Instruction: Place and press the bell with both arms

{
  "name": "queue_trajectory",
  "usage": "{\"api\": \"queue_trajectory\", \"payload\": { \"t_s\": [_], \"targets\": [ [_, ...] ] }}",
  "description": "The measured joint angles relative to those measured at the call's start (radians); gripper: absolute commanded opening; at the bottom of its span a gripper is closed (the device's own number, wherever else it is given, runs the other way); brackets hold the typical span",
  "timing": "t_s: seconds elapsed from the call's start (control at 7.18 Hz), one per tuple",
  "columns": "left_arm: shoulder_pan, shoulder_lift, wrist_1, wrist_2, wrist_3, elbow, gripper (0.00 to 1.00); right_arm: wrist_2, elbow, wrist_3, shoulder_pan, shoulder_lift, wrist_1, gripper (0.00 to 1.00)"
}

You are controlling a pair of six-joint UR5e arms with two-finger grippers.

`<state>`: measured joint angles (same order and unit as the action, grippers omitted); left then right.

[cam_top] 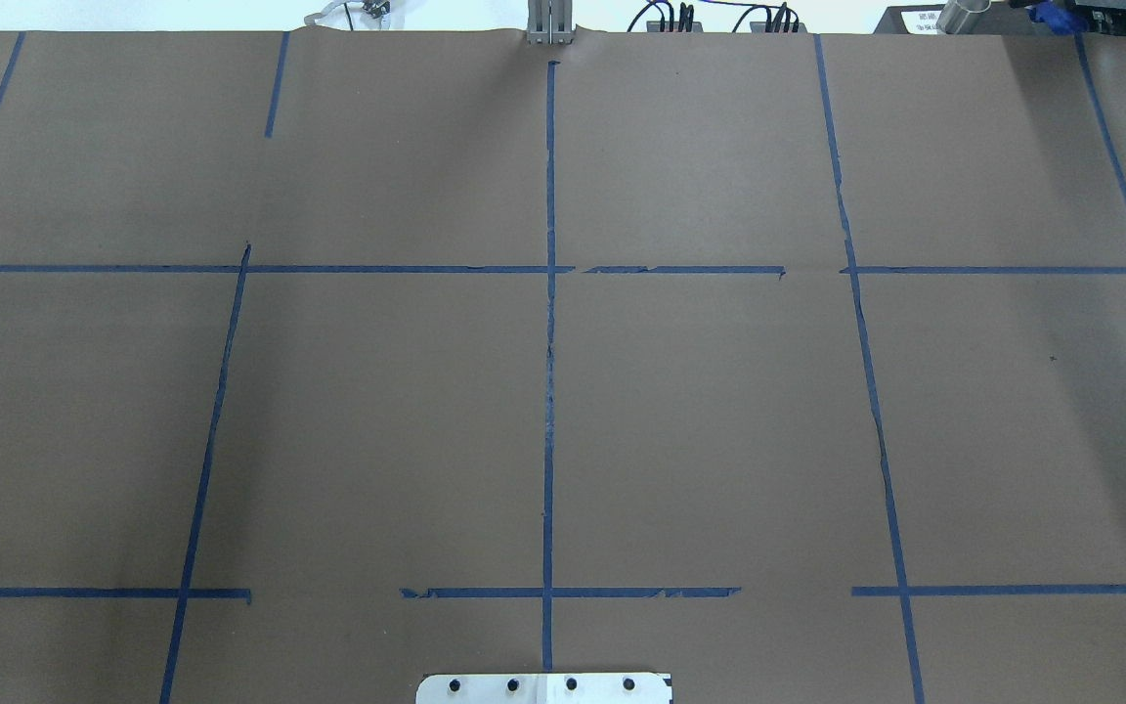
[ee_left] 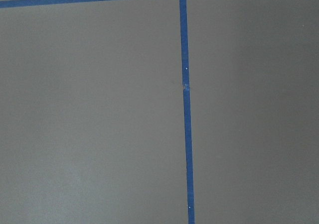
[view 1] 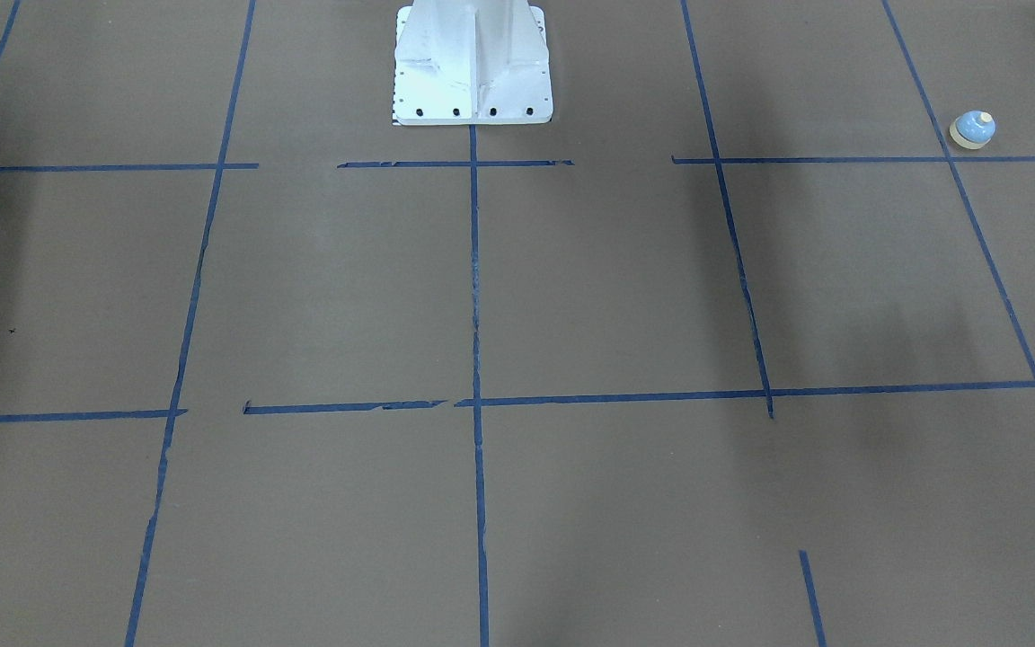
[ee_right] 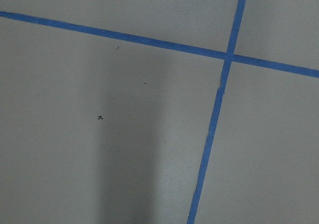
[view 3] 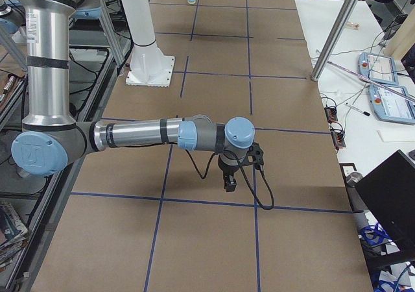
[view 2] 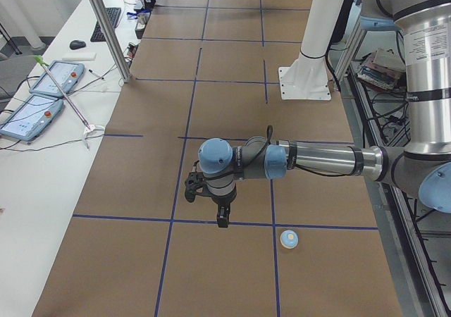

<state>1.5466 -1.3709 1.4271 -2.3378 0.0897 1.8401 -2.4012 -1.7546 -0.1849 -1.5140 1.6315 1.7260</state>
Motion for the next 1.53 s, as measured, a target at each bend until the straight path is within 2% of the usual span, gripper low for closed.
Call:
{"api": "queue_trajectory", "payload": {
  "t_s": [1.11, 1.53],
  "targets": [
    [-0.002, 0.011, 0.012, 0.001, 0.004, 0.017, 1.00, -0.002, -0.025, 0.002, 0.000, 0.025, -0.002, 1.00],
    [-0.003, 0.015, 0.011, 0.002, 0.004, 0.063, 1.00, -0.012, -0.026, 0.004, 0.000, 0.027, -0.002, 1.00]
  ]
}}
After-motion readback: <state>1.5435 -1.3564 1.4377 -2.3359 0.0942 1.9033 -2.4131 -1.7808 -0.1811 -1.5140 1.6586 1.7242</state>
